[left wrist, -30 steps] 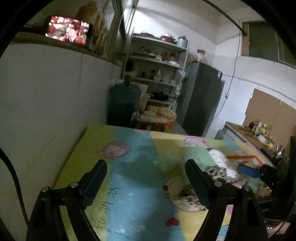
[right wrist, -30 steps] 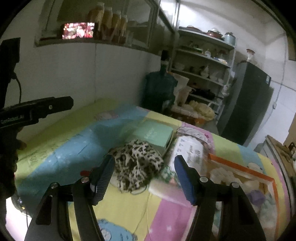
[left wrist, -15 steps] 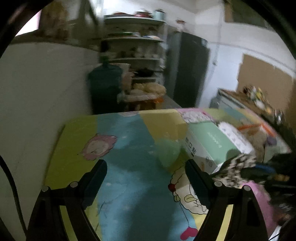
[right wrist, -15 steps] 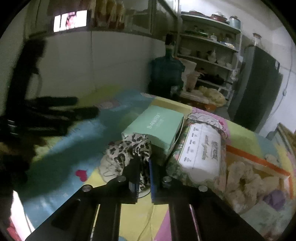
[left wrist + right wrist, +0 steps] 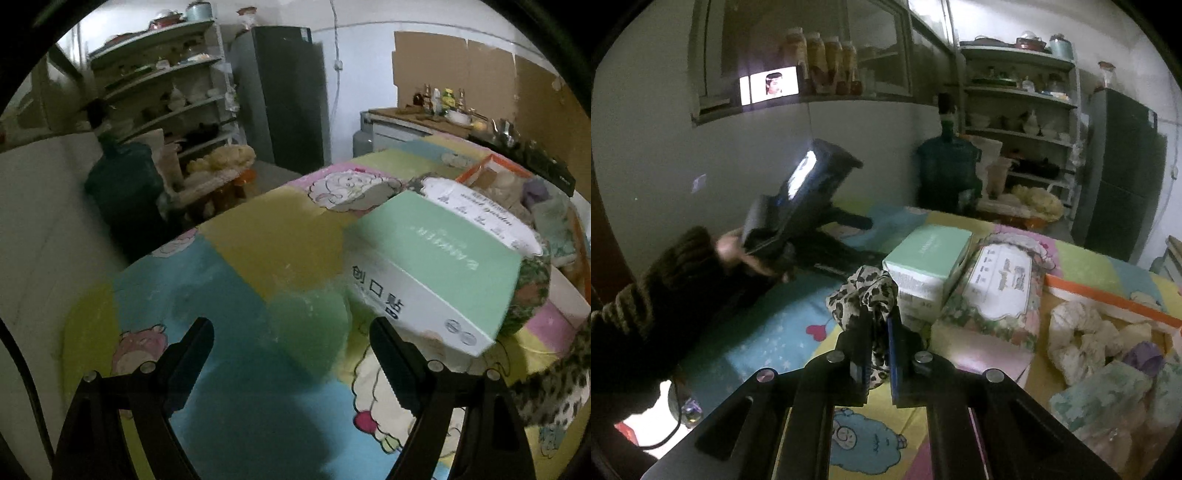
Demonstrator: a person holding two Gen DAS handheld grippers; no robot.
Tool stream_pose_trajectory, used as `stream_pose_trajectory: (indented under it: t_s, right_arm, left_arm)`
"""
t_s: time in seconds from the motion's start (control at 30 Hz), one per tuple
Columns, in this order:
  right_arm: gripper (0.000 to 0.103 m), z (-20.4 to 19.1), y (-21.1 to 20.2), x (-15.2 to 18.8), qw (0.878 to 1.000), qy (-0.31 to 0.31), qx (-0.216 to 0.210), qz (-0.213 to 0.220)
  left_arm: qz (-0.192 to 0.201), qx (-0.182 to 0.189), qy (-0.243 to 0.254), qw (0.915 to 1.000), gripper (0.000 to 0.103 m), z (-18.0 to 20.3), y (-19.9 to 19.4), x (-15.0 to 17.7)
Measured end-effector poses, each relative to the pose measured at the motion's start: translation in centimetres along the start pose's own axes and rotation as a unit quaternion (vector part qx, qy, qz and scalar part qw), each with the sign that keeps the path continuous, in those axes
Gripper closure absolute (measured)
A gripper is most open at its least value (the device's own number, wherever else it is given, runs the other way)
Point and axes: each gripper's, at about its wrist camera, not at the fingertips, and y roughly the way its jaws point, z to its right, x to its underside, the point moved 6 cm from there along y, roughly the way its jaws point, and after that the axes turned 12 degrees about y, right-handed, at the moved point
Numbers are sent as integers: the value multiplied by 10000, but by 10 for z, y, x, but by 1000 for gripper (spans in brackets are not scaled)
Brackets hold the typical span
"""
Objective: Organize soft objects
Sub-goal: 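Grasp the green translucent bagged item with the left tool while the right tool grasps the leopard-print cloth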
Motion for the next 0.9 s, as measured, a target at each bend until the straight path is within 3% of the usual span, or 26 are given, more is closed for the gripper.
stream_pose_trajectory:
  t_s: [0.1, 0.23, 0.33, 0.6, 0.9]
  right_arm:
    - [96, 1, 4, 2, 10000, 60, -17, -53]
    - [96, 5, 7, 4, 9999, 139, -43, -64]
    - [96, 7, 10, 3, 9997, 212, -45, -58]
    - [95, 8, 12, 2, 9993, 370, -107, -35]
    - [96, -14, -4, -8, 9992, 216, -284, 175]
  left_arm:
    - [-43, 125, 37, 9999, 19, 0, 10, -2]
    - [-124, 350, -34, 9993, 46, 0, 17, -1]
    - [-160, 438, -30, 9989, 50, 1, 19, 0]
    - [15, 528, -254, 9983, 53, 2, 6, 3]
    - [334, 57, -531, 9980, 53, 3, -37, 12]
